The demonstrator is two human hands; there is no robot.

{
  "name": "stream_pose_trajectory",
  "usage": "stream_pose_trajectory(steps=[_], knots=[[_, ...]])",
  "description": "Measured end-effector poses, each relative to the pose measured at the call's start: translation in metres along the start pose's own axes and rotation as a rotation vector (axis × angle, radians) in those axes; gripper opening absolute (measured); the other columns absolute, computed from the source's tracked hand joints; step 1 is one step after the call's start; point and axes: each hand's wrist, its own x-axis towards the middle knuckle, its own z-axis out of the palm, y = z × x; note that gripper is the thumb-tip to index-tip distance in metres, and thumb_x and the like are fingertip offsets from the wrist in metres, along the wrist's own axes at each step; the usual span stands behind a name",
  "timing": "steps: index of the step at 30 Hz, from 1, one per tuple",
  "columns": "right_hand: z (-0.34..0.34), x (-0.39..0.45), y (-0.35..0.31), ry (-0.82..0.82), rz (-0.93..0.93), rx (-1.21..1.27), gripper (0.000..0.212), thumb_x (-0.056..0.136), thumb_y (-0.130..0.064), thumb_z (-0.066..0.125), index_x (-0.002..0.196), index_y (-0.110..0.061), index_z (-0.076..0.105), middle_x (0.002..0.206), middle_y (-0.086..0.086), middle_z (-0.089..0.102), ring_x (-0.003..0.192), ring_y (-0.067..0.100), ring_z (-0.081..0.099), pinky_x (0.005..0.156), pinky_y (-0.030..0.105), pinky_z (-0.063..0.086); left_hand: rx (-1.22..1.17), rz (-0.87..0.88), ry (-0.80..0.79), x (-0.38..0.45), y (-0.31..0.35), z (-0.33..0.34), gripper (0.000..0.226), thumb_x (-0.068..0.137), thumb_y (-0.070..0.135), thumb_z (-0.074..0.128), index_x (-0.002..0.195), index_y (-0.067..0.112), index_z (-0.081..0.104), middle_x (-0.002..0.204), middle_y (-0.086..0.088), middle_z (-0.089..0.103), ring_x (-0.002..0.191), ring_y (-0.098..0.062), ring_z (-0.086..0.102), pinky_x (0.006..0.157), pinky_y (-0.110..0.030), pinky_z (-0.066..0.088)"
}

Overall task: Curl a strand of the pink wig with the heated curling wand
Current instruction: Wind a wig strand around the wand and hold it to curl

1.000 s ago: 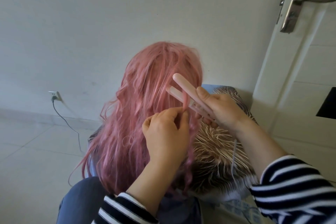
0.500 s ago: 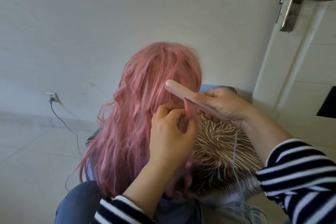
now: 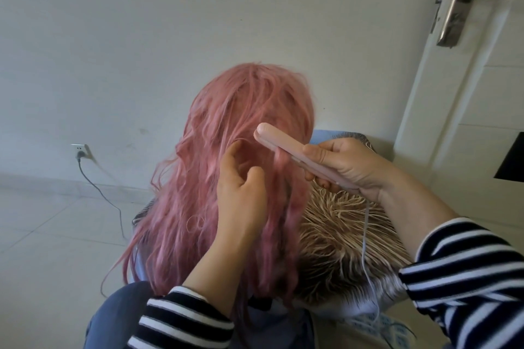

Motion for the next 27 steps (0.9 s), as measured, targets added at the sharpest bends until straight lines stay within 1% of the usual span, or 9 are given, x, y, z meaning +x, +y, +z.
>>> stream_pose_trajectory(steps=[3, 5, 7, 10, 13, 16, 22, 24, 27], knots=[[0.0, 0.001, -0.002, -0.019, -0.009, 0.056, 0.053, 0.061, -0.045, 0.07, 0.091, -0.002, 0.068, 0.063, 0.009, 0.066, 0.043, 0.012, 0.049, 0.033, 0.018, 0.036, 0.061, -0.026, -0.055, -0.003, -0.001, 0.002, 0.031, 0.087, 0.012, 0.047, 0.111, 0.022, 0.062, 0.087, 0.023, 0.066, 0.068, 0.015, 0.058, 0.06, -0.006, 0.045], [0.002, 0.003, -0.004, -0.039, -0.02, 0.072, 0.048, 0.061, -0.046, 0.071, 0.085, -0.004, 0.069, 0.063, 0.009, 0.066, 0.043, 0.012, 0.049, 0.034, 0.019, 0.037, 0.162, 0.018, -0.004, -0.008, -0.005, 0.004, 0.019, 0.086, 0.021, 0.051, 0.096, 0.027, 0.066, 0.089, 0.021, 0.064, 0.088, 0.003, 0.058, 0.086, -0.023, 0.049], [0.004, 0.004, -0.006, -0.049, -0.033, 0.081, 0.045, 0.061, -0.046, 0.071, 0.081, -0.006, 0.068, 0.062, 0.008, 0.066, 0.043, 0.013, 0.05, 0.035, 0.02, 0.038, 0.308, 0.101, 0.158, -0.014, -0.009, 0.006, 0.016, 0.083, 0.029, 0.054, 0.098, 0.028, 0.059, 0.109, 0.01, 0.051, 0.107, -0.007, 0.039, 0.103, -0.034, 0.03], [0.005, 0.006, -0.011, -0.047, -0.046, 0.049, 0.048, 0.064, -0.045, 0.069, 0.086, -0.002, 0.067, 0.062, 0.007, 0.066, 0.044, 0.013, 0.05, 0.037, 0.02, 0.038, 0.386, 0.285, 0.276, -0.016, -0.003, 0.007, 0.034, 0.076, 0.038, 0.058, 0.105, 0.023, 0.05, 0.107, 0.008, 0.043, 0.105, -0.012, 0.035, 0.099, -0.032, 0.028], [0.004, 0.008, -0.017, -0.058, -0.059, 0.009, 0.061, 0.063, -0.046, 0.07, 0.092, 0.007, 0.065, 0.06, 0.006, 0.064, 0.042, 0.011, 0.049, 0.036, 0.019, 0.037, 0.342, 0.234, 0.075, -0.012, 0.003, 0.012, 0.04, 0.071, 0.043, 0.064, 0.104, 0.025, 0.05, 0.093, 0.018, 0.053, 0.099, -0.015, 0.051, 0.089, -0.039, 0.046], [0.002, 0.009, -0.018, -0.07, -0.054, -0.017, 0.062, 0.061, -0.047, 0.07, 0.093, 0.006, 0.063, 0.05, 0.002, 0.059, 0.039, 0.011, 0.048, 0.034, 0.019, 0.034, 0.411, 0.154, -0.013, -0.01, 0.005, 0.015, 0.037, 0.068, 0.049, 0.062, 0.097, 0.032, 0.046, 0.082, 0.021, 0.058, 0.091, -0.016, 0.06, 0.082, -0.043, 0.05], [-0.004, 0.005, -0.023, -0.166, -0.054, 0.064, 0.037, 0.067, -0.03, 0.067, 0.092, -0.002, 0.066, 0.068, 0.003, 0.071, 0.051, 0.01, 0.057, 0.045, 0.021, 0.045, 0.392, 0.202, -0.033, -0.018, 0.012, 0.014, 0.045, 0.076, 0.025, 0.062, 0.11, 0.026, 0.033, 0.066, 0.007, 0.054, 0.062, -0.019, 0.059, 0.062, -0.042, 0.053], [-0.006, 0.004, -0.022, -0.19, -0.052, 0.084, 0.036, 0.069, -0.027, 0.066, 0.096, -0.003, 0.066, 0.078, 0.006, 0.072, 0.056, 0.011, 0.058, 0.047, 0.021, 0.046, 0.375, 0.203, -0.046, -0.019, 0.016, 0.011, 0.046, 0.077, 0.018, 0.061, 0.112, 0.027, 0.033, 0.069, 0.007, 0.051, 0.056, -0.015, 0.054, 0.06, -0.043, 0.052], [-0.007, 0.005, -0.021, -0.176, -0.05, 0.116, 0.032, 0.067, -0.027, 0.068, 0.092, -0.007, 0.068, 0.078, 0.006, 0.073, 0.056, 0.011, 0.059, 0.047, 0.023, 0.046, 0.348, 0.175, -0.079, -0.019, 0.022, 0.008, 0.044, 0.075, 0.02, 0.061, 0.11, 0.029, 0.036, 0.098, 0.005, 0.049, 0.068, -0.013, 0.053, 0.066, -0.042, 0.051]])
